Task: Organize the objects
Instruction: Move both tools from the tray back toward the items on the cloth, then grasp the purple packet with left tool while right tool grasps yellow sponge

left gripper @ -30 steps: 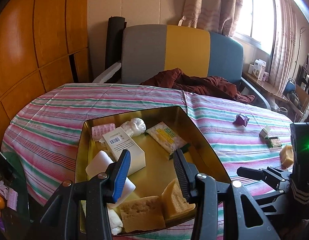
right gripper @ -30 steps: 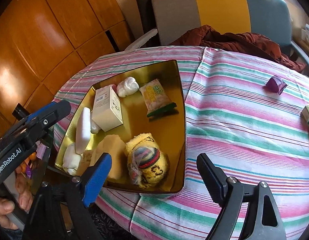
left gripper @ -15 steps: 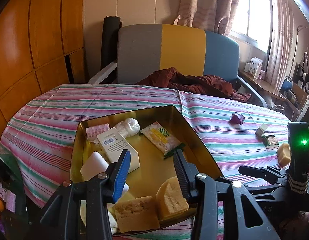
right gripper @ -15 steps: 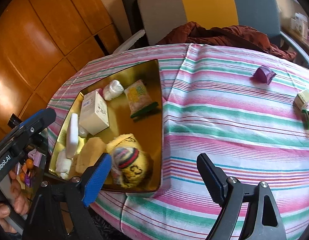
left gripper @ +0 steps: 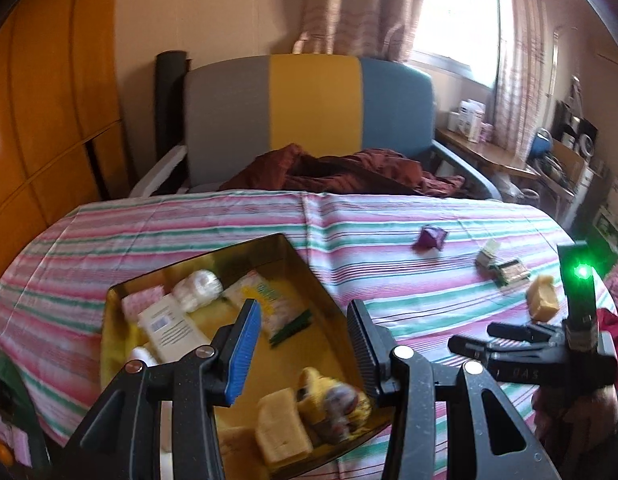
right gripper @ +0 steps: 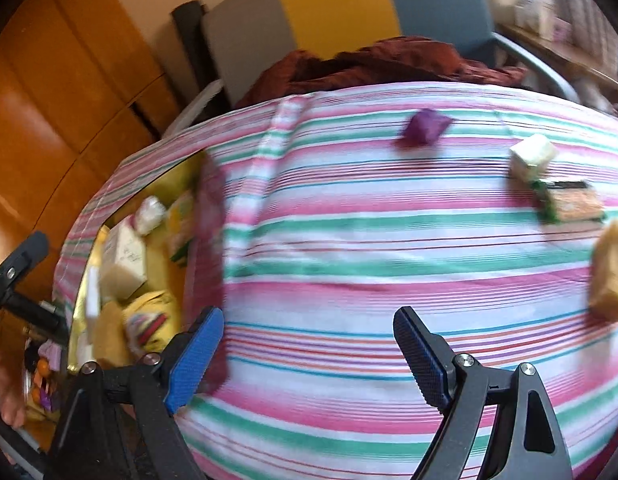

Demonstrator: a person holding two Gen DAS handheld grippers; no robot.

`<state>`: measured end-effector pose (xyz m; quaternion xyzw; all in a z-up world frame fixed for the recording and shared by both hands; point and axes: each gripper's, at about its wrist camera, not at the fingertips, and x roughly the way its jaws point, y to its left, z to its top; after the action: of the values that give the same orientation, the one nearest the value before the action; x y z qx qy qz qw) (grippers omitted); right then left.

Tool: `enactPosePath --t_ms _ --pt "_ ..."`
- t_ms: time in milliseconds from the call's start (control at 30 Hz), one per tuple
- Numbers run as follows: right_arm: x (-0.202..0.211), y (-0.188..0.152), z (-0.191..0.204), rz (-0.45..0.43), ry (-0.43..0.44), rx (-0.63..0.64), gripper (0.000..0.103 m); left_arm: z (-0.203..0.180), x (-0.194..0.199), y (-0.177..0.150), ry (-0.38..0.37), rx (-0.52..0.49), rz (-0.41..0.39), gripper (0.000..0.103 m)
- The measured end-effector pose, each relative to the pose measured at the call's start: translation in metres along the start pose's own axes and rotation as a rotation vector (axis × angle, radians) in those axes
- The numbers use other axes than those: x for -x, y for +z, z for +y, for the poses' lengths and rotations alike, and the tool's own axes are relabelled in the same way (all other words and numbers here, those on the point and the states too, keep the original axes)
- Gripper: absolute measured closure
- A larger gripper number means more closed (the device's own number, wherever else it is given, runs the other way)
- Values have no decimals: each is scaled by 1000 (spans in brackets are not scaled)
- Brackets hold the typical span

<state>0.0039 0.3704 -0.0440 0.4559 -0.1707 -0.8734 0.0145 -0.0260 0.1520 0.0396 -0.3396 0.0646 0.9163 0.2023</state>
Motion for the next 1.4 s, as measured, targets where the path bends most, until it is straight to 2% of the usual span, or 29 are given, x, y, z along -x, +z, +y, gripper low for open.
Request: enactPosePath --t_ms 367,633,800,967,1267,1333,1400 --pt "30 10 -84 -24 -133 -116 15 -56 -30 10 -132 -83 76 58" --pt "72 31 -141 -94 -292 -157 15 -88 -49 21 -190 -123 112 58" --pt "77 36 -180 -77 -364 -186 15 -108 -64 31 -222 -126 146 58" --pt "67 33 -200 -53 -365 -219 15 -125 -92 41 -256 -87 210 58" --pt "50 25 -221 -34 -318 -256 16 -157 -165 63 -206 -114 270 58" --pt "46 25 -224 -22 -308 -259 19 -160 -181 67 -222 -98 294 58" --pt "44 25 -226 -19 -300 -264 19 -160 -201 71 -244 -34 357 58"
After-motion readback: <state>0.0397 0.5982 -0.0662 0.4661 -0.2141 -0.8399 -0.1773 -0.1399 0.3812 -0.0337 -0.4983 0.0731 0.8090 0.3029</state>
